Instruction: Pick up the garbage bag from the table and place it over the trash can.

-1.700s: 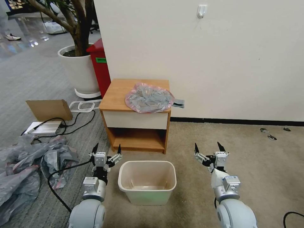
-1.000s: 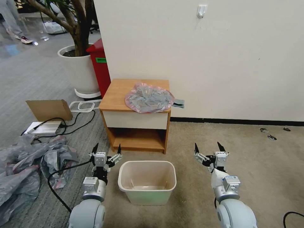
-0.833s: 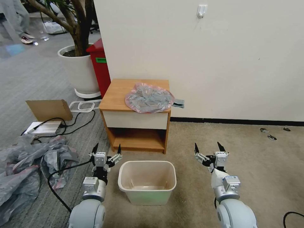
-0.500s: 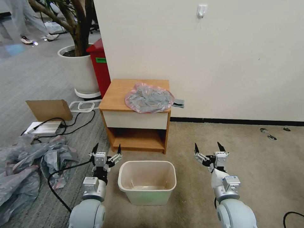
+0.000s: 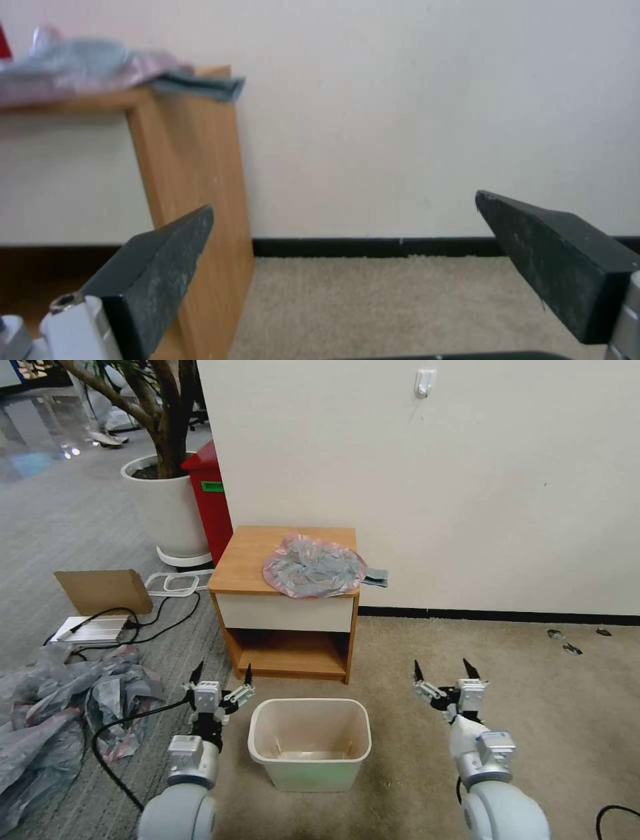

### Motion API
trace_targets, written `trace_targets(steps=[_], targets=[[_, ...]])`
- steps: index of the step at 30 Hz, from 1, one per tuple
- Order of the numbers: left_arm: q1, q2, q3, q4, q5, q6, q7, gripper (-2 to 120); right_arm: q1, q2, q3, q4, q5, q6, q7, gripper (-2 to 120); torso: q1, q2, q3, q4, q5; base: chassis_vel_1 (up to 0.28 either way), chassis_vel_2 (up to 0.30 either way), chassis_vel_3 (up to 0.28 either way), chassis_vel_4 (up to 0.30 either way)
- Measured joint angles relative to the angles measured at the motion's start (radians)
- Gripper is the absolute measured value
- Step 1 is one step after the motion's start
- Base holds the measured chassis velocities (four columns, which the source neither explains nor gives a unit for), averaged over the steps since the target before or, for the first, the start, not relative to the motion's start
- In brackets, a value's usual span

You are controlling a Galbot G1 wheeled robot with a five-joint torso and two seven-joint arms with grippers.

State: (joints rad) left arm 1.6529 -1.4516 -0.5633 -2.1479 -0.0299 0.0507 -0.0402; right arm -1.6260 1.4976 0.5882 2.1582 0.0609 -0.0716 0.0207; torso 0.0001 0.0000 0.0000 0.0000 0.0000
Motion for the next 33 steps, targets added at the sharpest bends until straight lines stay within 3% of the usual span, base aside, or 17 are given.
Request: trace_targets(steps=[6,9,11,14,23,24,30,33], targets=[[0.120,0.057,-0.017,-0.168,-0.038,0.062,-0.050,100,-0.086,-0.003,0.044,0.181,0.072,-0.086,0.026,100,0.000,0.000,0.000,0.0000,-0.0001,0.000,0.000,0.000,0.000],[0.150,0.071,-0.020,-0.211,-0.047,0.077,-0.062,100,-0.108,-0.004,0.056,0.227,0.090,-0.107,0.032,100,0.000,0.000,0.000,0.0001,0.0000,0.000,0.000,0.000,0.000],[0.205,0.097,-0.028,-0.288,-0.064,0.105,-0.085,100,-0.156,-0.014,0.071,0.309,0.129,-0.147,0.044,100,0.000,0.000,0.000,0.0000,-0.0001,0.000,0.000,0.000,0.000],[0.256,0.122,-0.036,-0.349,-0.080,0.130,-0.106,100,-0.185,-0.037,0.058,0.317,0.150,-0.166,0.047,100,0.000,0.000,0.000,-0.0002,0.0008,0.000,0.000,0.000,0.000],[0.307,0.145,-0.043,-0.362,-0.097,0.158,-0.127,100,-0.161,-0.063,0.039,0.288,0.180,-0.167,0.054,100,0.000,0.000,0.000,0.0000,0.0000,0.000,0.000,0.000,0.000],[0.335,0.177,-0.072,-0.360,-0.144,0.162,-0.130,100,-0.112,-0.077,0.040,0.258,0.246,-0.165,0.067,100,0.000,0.000,0.000,0.0000,0.0002,0.000,0.000,0.000,0.000],[0.350,0.195,-0.095,-0.358,-0.176,0.144,-0.131,100,0.011,-0.100,0.026,0.171,0.437,-0.166,0.086,100,0.000,0.000,0.000,-0.0001,0.0003,0.000,0.000,0.000,0.000],[0.351,0.196,-0.097,-0.356,-0.178,0.141,-0.131,100,0.142,-0.112,-0.018,0.095,0.649,-0.170,0.150,100,0.000,0.000,0.000,0.0002,0.0002,0.000,0.000,0.000,0.000]])
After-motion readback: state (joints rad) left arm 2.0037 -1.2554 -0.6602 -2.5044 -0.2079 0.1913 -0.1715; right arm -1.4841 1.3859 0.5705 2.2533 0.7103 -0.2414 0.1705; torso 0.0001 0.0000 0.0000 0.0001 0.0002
